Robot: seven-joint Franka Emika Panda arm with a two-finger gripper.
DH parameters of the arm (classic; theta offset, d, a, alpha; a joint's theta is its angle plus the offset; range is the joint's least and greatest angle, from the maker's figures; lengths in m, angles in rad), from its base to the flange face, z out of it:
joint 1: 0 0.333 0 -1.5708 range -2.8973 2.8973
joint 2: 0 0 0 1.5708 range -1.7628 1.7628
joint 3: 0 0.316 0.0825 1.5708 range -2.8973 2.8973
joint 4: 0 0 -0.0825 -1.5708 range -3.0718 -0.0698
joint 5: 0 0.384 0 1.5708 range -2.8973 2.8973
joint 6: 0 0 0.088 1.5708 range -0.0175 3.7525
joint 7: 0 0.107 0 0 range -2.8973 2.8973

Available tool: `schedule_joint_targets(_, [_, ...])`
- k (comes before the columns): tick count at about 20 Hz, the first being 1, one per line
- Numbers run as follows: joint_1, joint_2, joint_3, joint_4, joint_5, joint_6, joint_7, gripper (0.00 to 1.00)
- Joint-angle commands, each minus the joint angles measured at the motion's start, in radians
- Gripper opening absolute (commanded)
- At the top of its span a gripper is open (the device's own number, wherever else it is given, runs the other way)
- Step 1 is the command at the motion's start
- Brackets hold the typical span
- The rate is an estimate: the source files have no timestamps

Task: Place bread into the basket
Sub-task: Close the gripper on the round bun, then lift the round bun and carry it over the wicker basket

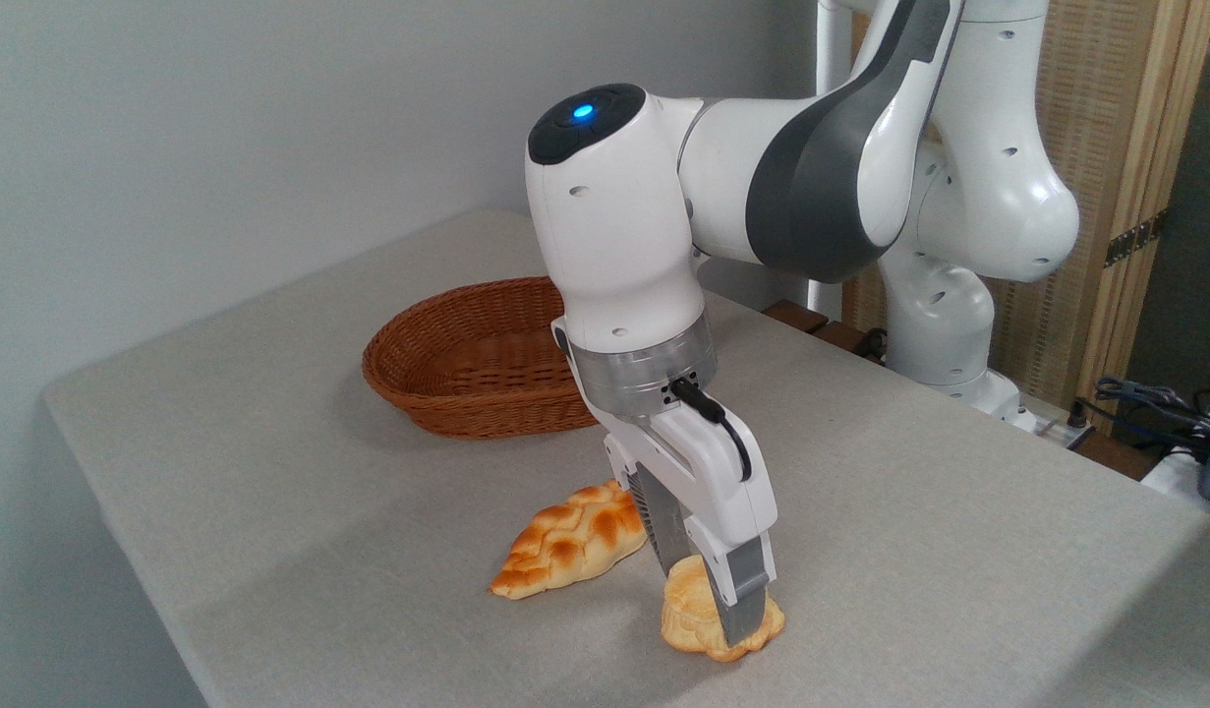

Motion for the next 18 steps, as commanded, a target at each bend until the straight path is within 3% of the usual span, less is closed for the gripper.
schedule_joint_targets(1, [-0.007,-0.007,0.007,-0.012,0.015,0.008,0.018,0.49])
schedule_joint_targets(18, [-0.007,-0.021,0.007,-0.006,0.0,-0.004,0.035,0.51])
